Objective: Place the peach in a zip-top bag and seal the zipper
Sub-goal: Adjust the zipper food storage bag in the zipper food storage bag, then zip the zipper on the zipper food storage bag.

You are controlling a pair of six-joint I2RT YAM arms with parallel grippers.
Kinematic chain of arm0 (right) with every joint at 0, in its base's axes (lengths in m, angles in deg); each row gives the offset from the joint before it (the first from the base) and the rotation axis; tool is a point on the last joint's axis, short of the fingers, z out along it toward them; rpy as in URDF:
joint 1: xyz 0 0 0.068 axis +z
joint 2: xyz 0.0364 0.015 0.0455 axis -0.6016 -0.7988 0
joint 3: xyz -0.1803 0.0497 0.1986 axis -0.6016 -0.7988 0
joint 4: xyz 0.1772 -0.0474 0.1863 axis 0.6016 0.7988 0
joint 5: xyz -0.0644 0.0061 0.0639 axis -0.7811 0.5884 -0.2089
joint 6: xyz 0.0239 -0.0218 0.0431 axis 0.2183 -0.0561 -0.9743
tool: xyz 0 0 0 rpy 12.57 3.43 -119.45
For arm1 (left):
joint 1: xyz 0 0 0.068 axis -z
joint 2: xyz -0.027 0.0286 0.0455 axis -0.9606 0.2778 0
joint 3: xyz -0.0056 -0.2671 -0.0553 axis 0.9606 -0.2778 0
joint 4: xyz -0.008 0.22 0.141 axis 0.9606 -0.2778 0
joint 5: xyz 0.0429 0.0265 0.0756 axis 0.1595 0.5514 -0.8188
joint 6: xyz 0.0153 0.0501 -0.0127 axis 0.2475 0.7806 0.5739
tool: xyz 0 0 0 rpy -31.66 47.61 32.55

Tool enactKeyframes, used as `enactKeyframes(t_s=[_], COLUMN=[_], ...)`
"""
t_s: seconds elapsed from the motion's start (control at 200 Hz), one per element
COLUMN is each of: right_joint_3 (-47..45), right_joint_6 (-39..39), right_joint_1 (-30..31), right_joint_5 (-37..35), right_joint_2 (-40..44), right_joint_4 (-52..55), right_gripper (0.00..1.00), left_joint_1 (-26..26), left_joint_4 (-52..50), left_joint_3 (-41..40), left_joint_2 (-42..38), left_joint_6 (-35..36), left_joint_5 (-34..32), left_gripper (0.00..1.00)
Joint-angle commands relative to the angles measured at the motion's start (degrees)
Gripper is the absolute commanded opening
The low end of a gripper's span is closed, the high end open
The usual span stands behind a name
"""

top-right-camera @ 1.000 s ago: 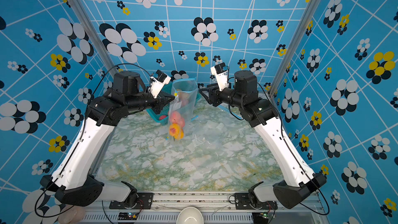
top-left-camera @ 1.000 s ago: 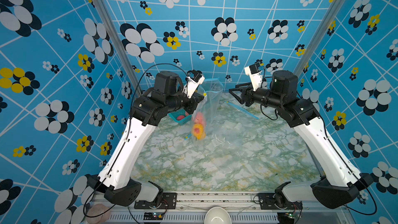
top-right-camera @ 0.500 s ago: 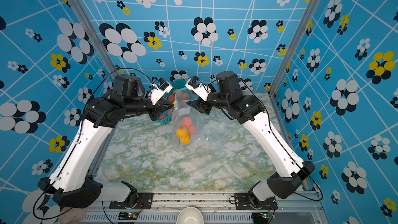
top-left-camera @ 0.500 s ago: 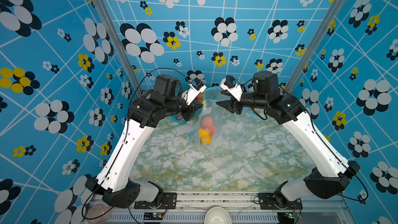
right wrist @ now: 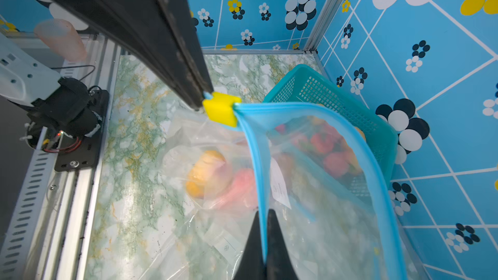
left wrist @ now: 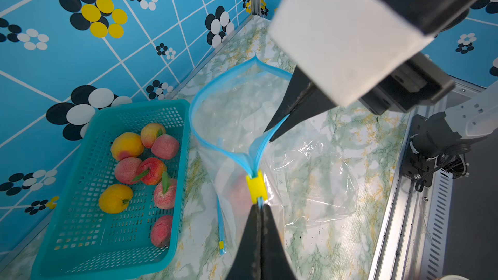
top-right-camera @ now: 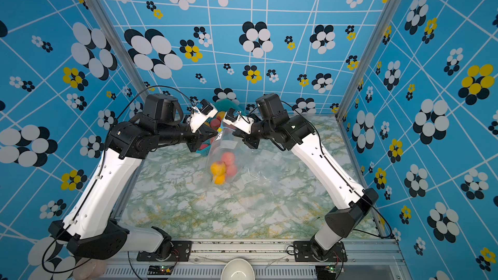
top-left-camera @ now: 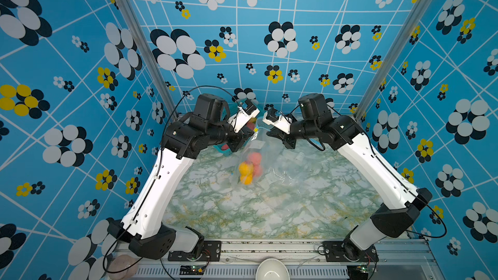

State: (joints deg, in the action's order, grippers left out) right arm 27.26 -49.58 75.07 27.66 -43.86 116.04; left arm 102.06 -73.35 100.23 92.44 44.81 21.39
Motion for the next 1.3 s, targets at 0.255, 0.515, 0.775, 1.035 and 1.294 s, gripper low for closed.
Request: enactKeyframes(t_s=[0.255, 0.515, 0.775, 1.035, 1.294], right_joint_3=[6.0, 6.2, 6.3, 6.3, 6.0], right_joint_6=[-4.9, -5.4, -5.7, -5.3, -5.9], right_joint_1=[0.2, 0.2, 0.3, 0.4, 0.4], right_joint_5=[-1.7, 0.0, 1.0, 2.1, 1.3], right_joint_2=[-2.9, -2.9, -2.6, -2.6, -2.5], right_joint_4=[5.5, 6.0, 6.2, 6.8, 6.1], right_gripper=[0.0, 0.0, 0.0, 0.0, 0.0], left_joint_1=[-1.1, -3.2, -4.3, -4.4, -4.5], left_joint_4=[11.1, 13.2, 13.6, 13.8, 13.6], left_joint_3=[-10.7, -11.7, -11.6, -11.5, -12.3], left_joint_2=[-5.9, -6.2, -5.6, -4.6, -5.0], left_joint_6=[-7.3, -8.2, -7.8, -7.6, -7.5], left_joint_5=[1.6, 4.2, 8.5, 8.2, 8.3], left_gripper=[0.42, 0.36, 0.28, 0.29, 0.09])
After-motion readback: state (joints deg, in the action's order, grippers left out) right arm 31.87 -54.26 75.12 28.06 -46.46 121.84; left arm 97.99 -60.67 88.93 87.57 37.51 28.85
